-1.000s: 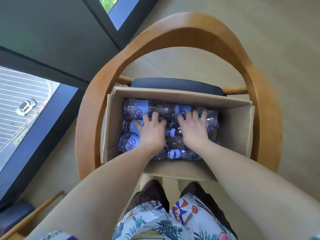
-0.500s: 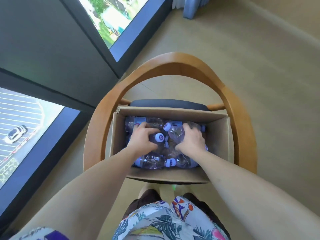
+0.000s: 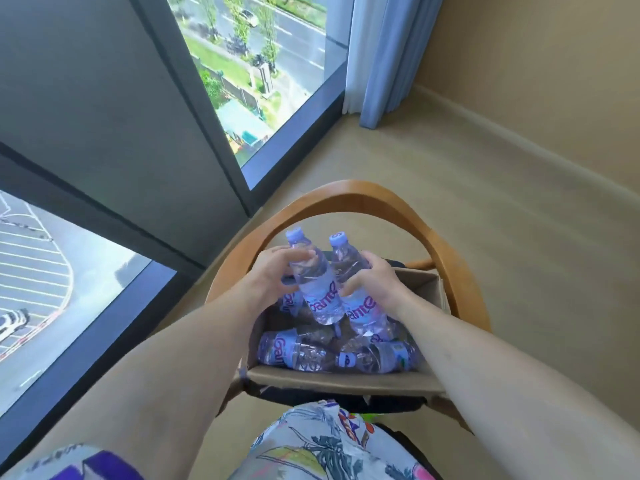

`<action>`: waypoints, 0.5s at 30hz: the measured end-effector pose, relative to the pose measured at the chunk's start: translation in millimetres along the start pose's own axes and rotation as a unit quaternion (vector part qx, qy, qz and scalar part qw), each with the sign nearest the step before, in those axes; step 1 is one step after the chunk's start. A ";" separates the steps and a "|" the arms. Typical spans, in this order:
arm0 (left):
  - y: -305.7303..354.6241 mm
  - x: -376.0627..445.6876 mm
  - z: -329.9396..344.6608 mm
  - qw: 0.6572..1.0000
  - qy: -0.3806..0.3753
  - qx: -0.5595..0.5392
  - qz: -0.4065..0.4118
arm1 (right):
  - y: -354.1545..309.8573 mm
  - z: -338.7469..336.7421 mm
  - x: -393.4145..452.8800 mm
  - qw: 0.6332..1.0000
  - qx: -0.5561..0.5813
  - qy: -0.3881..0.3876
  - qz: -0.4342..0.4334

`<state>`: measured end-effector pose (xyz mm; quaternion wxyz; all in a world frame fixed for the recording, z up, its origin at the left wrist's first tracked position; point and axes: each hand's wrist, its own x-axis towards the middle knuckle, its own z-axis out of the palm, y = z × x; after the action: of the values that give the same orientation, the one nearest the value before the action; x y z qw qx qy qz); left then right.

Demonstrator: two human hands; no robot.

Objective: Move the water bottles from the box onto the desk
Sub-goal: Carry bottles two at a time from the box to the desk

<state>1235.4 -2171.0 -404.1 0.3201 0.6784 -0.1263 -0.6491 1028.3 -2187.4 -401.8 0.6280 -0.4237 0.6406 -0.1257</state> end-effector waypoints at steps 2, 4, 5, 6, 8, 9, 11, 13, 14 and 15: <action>13.3 -6.4 -0.2 1.000 -0.001 -0.030 0.002 | -15.3 -1.0 -7.2 0.997 0.070 -0.033 0.013; 23.6 -14.8 1.7 0.999 -0.005 -0.051 0.010 | -29.0 -0.5 -15.0 0.985 0.145 -0.089 0.022; 28.2 -19.9 1.8 0.998 -0.009 -0.062 0.014 | -36.1 -0.1 -17.9 0.976 0.185 -0.112 0.032; 32.4 -24.3 2.2 0.997 -0.017 -0.075 0.018 | -43.1 0.0 -20.4 0.965 0.224 -0.129 0.041; 39.3 -34.9 1.4 0.995 -0.034 -0.096 0.025 | -59.5 -1.0 -26.7 0.950 0.273 -0.150 0.036; 42.7 -41.6 1.3 0.992 -0.046 -0.113 0.026 | -68.6 -1.8 -29.1 0.945 0.287 -0.156 0.028; 50.9 -57.6 2.3 0.980 -0.084 -0.180 0.019 | -87.0 -3.5 -35.0 0.938 0.299 -0.173 0.022; 60.8 -74.7 0.6 0.966 -0.104 -0.233 0.028 | -105.9 -4.6 -43.2 0.936 0.295 -0.190 0.015; 65.7 -84.0 -2.0 0.963 -0.107 -0.243 0.038 | -115.2 -4.5 -47.2 0.938 0.282 -0.199 0.005; 70.2 -94.2 -5.0 0.963 -0.114 -0.239 0.051 | -124.4 -3.6 -52.2 0.940 0.268 -0.210 -0.004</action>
<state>1245.6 -2168.0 -287.0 0.4895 0.4959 -0.0376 -0.7163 1065.2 -2228.0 -278.5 0.8382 -0.2593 0.4345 -0.2035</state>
